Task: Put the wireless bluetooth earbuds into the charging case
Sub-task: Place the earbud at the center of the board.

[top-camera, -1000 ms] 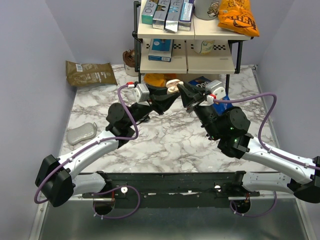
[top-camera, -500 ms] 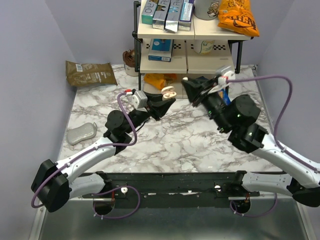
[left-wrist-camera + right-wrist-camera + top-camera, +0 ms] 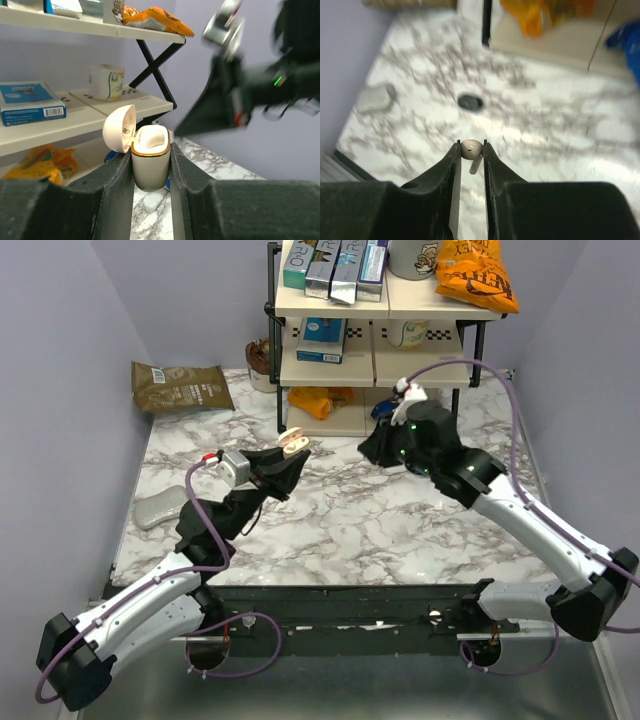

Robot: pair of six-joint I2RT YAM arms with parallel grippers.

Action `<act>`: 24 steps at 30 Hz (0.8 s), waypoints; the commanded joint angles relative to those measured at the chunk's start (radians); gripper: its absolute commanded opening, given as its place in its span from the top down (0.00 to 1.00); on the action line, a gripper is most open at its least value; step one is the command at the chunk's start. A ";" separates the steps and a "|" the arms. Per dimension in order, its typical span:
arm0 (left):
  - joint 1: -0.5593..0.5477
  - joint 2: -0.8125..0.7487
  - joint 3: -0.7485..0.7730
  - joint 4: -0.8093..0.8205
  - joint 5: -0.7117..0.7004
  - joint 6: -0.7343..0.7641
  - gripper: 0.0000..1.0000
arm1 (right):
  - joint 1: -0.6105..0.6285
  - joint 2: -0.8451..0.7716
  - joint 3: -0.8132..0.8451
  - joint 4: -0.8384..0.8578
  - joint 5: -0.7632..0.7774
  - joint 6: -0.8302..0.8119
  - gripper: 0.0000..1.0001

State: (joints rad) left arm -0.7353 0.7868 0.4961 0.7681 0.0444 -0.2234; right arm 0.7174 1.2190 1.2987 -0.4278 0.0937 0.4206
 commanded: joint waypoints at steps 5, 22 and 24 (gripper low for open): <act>-0.007 -0.132 -0.062 -0.087 -0.072 -0.002 1.00 | -0.007 0.076 -0.239 -0.019 -0.118 0.173 0.99; -0.016 -0.129 -0.074 -0.113 -0.054 -0.042 1.00 | -0.007 0.339 -0.395 0.078 0.086 0.147 0.99; -0.018 -0.127 -0.073 -0.115 -0.054 -0.042 1.00 | -0.006 0.379 -0.377 0.077 0.087 0.142 0.99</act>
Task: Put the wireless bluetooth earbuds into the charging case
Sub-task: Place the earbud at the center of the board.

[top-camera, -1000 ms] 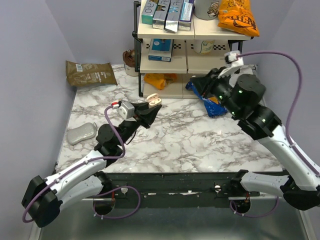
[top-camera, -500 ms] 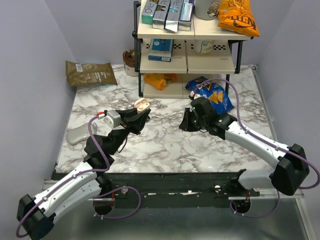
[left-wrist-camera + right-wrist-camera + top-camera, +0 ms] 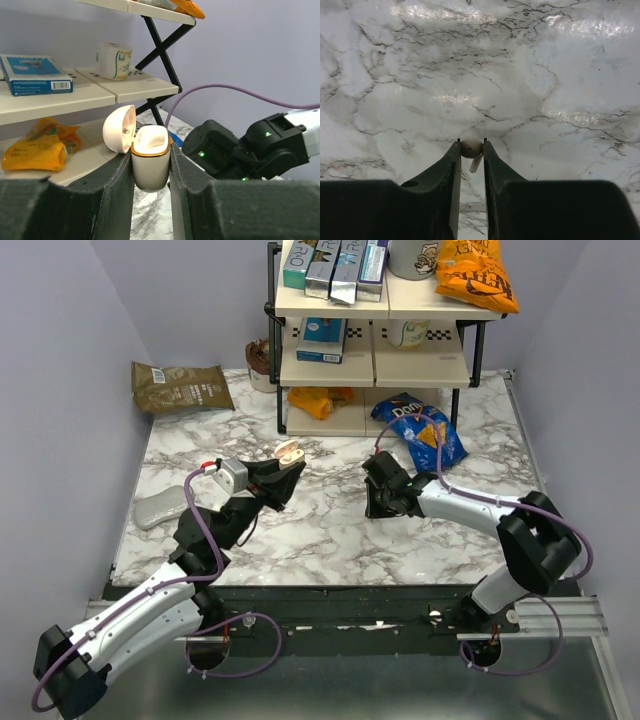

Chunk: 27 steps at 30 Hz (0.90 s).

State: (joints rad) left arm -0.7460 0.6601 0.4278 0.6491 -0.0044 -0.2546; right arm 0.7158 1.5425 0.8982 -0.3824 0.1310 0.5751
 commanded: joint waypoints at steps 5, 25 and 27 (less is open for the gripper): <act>-0.010 0.003 -0.006 -0.003 -0.008 -0.008 1.00 | -0.004 0.106 0.047 0.028 0.030 -0.015 0.99; -0.012 0.012 0.000 -0.012 -0.011 -0.002 1.00 | -0.004 0.099 0.111 -0.073 -0.007 -0.024 0.44; -0.012 0.009 0.002 -0.019 -0.011 0.000 1.00 | -0.006 0.099 0.131 -0.095 -0.022 -0.023 0.43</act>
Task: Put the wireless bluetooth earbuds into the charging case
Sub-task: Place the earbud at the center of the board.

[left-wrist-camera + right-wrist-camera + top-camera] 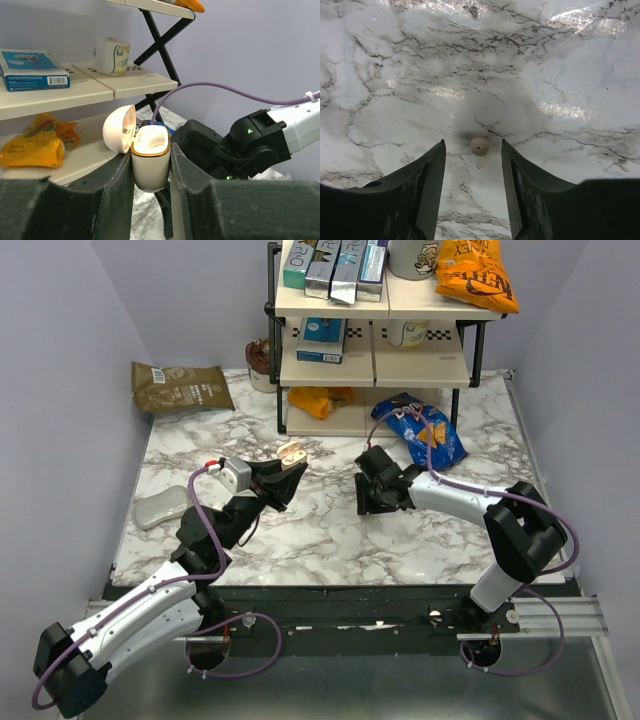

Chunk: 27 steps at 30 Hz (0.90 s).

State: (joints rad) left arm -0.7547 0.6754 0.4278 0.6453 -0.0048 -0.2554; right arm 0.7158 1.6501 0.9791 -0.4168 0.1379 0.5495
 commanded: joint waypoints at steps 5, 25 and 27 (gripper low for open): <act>-0.005 -0.019 0.003 -0.030 -0.014 0.001 1.00 | -0.030 0.022 0.125 -0.149 -0.130 0.009 0.42; -0.009 -0.042 -0.004 -0.052 -0.001 -0.019 1.00 | -0.105 0.146 0.248 -0.330 -0.251 -0.042 0.41; -0.009 -0.042 -0.006 -0.050 -0.001 -0.021 1.00 | -0.107 0.157 0.254 -0.330 -0.241 -0.042 0.41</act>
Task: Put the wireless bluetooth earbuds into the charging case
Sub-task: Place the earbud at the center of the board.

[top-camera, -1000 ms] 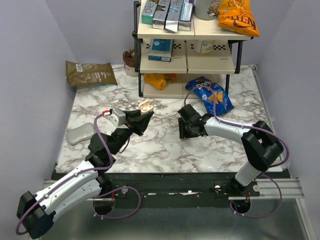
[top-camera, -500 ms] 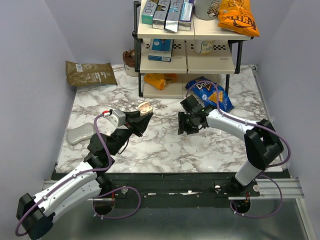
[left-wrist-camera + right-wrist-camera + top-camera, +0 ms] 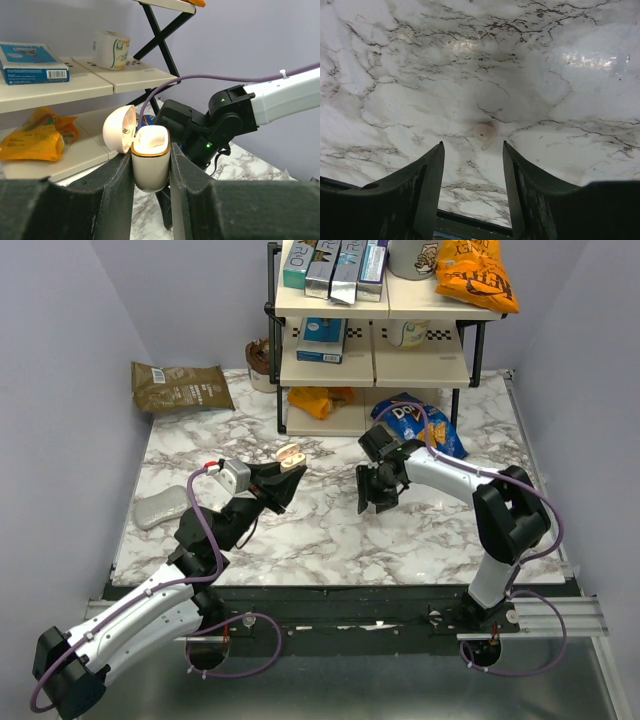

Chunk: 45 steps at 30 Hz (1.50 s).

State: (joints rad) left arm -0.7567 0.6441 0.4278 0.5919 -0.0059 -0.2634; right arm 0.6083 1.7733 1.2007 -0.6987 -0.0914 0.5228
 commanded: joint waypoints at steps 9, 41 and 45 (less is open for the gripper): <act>-0.012 -0.012 -0.009 -0.001 0.001 -0.007 1.00 | 0.001 0.061 0.002 -0.002 0.004 0.019 0.45; -0.015 -0.012 -0.014 0.002 -0.002 -0.010 1.00 | 0.002 0.100 -0.006 0.033 0.055 0.068 0.54; -0.015 -0.012 -0.014 0.005 -0.003 -0.010 1.00 | 0.001 0.107 -0.006 0.036 0.058 0.072 0.54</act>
State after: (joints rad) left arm -0.7681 0.6437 0.4274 0.5907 -0.0059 -0.2703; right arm 0.6083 1.8366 1.1816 -0.6914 -0.0650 0.5797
